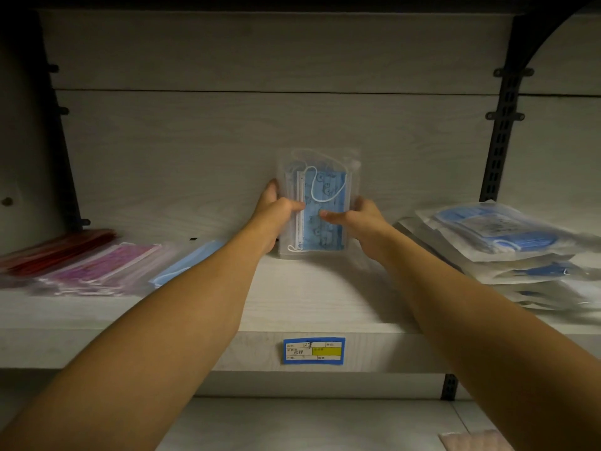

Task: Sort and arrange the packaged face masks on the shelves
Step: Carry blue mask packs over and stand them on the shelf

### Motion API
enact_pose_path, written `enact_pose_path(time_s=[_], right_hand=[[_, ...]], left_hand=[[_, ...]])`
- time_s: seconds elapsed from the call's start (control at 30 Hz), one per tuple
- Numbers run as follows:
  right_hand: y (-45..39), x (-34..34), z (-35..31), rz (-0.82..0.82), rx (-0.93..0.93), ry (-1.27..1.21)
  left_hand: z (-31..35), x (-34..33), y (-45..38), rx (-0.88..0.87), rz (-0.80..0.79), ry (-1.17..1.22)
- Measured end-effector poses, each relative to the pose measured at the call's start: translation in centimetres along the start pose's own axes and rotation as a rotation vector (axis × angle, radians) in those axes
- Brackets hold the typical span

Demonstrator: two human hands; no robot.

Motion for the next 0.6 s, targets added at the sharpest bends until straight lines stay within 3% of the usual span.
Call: enact_pose_path(time_s=[0.37,0.6], right_hand=[[-0.4,0.6,0.0,0.056,-0.017,0.013],[-0.4,0.8,0.4,0.061,-0.062,0.074]], left_hand=[[-0.1,-0.2,-0.4,-0.071,-0.005,-0.083],[-1.2,-0.1,-0.2,0.014,-0.064,-0.164]])
Point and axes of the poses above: each hand's wrist, its own y-axis away from the middle knuckle, its own x-axis out of the back of the hand, z = x × y, the point moved 6 cm from there along -y, towards the middle knuckle, and after that the axes turned 12 degrees about -x, right-handed, at the moved point
